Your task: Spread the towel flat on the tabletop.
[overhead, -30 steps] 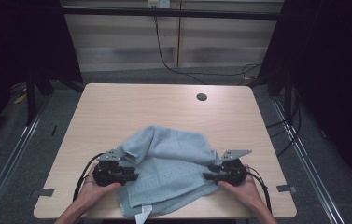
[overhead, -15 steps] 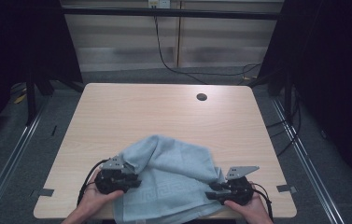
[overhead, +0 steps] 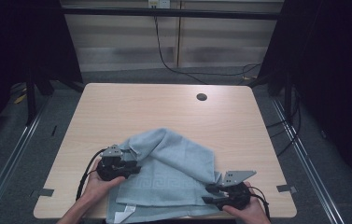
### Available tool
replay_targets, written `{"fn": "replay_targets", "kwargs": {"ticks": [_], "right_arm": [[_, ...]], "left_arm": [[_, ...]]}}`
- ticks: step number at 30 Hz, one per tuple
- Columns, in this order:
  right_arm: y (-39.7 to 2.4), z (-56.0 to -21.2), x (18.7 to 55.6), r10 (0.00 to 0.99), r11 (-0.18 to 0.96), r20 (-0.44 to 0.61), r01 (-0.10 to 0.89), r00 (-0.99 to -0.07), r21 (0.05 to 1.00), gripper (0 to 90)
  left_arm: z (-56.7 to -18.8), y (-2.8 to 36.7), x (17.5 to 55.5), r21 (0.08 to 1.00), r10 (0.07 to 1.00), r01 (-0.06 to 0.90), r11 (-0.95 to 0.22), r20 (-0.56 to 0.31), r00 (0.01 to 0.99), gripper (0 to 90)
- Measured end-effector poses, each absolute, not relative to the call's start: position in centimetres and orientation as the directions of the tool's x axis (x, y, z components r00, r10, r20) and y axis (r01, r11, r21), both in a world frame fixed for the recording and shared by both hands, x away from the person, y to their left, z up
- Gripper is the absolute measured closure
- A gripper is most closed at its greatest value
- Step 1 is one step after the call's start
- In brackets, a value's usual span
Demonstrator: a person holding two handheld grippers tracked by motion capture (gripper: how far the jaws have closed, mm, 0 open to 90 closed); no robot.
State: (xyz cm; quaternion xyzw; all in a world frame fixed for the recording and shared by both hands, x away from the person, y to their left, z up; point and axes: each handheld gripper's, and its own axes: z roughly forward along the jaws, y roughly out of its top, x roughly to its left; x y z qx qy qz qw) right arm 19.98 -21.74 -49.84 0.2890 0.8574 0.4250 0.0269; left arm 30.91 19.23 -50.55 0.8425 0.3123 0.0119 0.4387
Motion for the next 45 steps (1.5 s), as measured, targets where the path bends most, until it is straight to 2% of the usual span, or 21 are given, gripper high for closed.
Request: {"fn": "replay_targets", "kwargs": {"ticks": [2, 4, 8, 12, 13, 14, 18, 22, 26, 28, 32, 38, 39, 40, 43, 45], "right_arm": [[-21.5, -49.9, 19.9, 0.511, 0.478, 0.194, 0.464, -0.838, 0.746, 54.0], [-21.1, -49.8, 19.9, 0.497, 0.483, 0.193, 0.455, -0.846, 0.748, 51.9], [-21.0, -50.3, 19.9, 0.490, 0.502, 0.174, 0.439, -0.854, 0.745, 49.6], [-21.0, -50.3, 20.0, 0.507, 0.512, 0.143, 0.431, -0.850, 0.743, 63.6], [-21.0, -50.2, 20.2, 0.514, 0.508, 0.155, 0.444, -0.844, 0.738, 71.0], [-21.0, -50.2, 20.4, 0.524, 0.492, 0.180, 0.469, -0.833, 0.734, 73.8], [-21.4, -49.9, 20.8, 0.544, 0.458, 0.205, 0.492, -0.814, 0.741, 74.8], [-22.3, -48.5, 21.4, 0.551, 0.370, 0.240, 0.492, -0.799, 0.788, 75.3], [-22.5, -47.2, 21.7, 0.545, 0.321, 0.243, 0.467, -0.803, 0.824, 79.1], [-22.5, -46.5, 21.9, 0.550, 0.310, 0.233, 0.455, -0.802, 0.835, 82.8], [-22.2, -45.8, 22.5, 0.548, 0.305, 0.227, 0.445, -0.805, 0.842, 83.4], [-21.7, -44.7, 24.1, 0.568, 0.281, 0.217, 0.435, -0.794, 0.855, 85.4], [-21.7, -44.6, 24.5, 0.574, 0.268, 0.220, 0.435, -0.788, 0.860, 85.4], [-21.6, -44.4, 24.8, 0.577, 0.258, 0.223, 0.435, -0.785, 0.863, 85.5], [-21.3, -44.4, 25.9, 0.581, 0.249, 0.230, 0.440, -0.780, 0.863, 85.6], [-21.1, -44.6, 26.5, 0.590, 0.248, 0.234, 0.449, -0.773, 0.858, 85.7]], "left_arm": [[-50.2, 19.4, 30.6, 0.746, 0.537, 0.512, -0.425, -0.248, 0.806, 62.2], [-49.6, 19.8, 29.8, 0.764, 0.488, 0.502, -0.405, -0.284, 0.826, 62.7], [-49.0, 20.2, 27.6, 0.769, 0.408, 0.461, -0.444, -0.284, 0.868, 62.0], [-49.9, 19.4, 25.9, 0.738, 0.411, 0.431, -0.520, -0.226, 0.883, 50.7], [-49.9, 19.3, 25.8, 0.739, 0.405, 0.424, -0.524, -0.222, 0.887, 44.6], [-50.0, 18.8, 25.6, 0.740, 0.393, 0.416, -0.529, -0.220, 0.893, 42.0], [-49.9, 18.6, 25.4, 0.739, 0.380, 0.407, -0.537, -0.219, 0.899, 36.3], [-49.2, 18.5, 25.0, 0.776, 0.341, 0.390, -0.495, -0.240, 0.909, 38.0], [-49.1, 17.7, 24.5, 0.780, 0.298, 0.355, -0.516, -0.225, 0.928, 38.0], [-49.1, 17.2, 24.2, 0.772, 0.278, 0.334, -0.541, -0.211, 0.937, 36.4], [-49.4, 16.7, 23.8, 0.755, 0.252, 0.304, -0.581, -0.188, 0.949, 35.1], [-49.7, 16.6, 23.9, 0.743, 0.259, 0.290, -0.604, -0.161, 0.952, 35.5], [-49.8, 16.6, 23.9, 0.741, 0.262, 0.293, -0.604, -0.162, 0.951, 36.4], [-49.8, 16.6, 24.0, 0.744, 0.272, 0.283, -0.605, -0.140, 0.952, 41.5], [-49.7, 17.1, 24.8, 0.746, 0.332, 0.320, -0.584, -0.140, 0.933, 76.8], [-49.4, 17.8, 25.5, 0.760, 0.355, 0.367, -0.536, -0.192, 0.915, 84.1]]}}
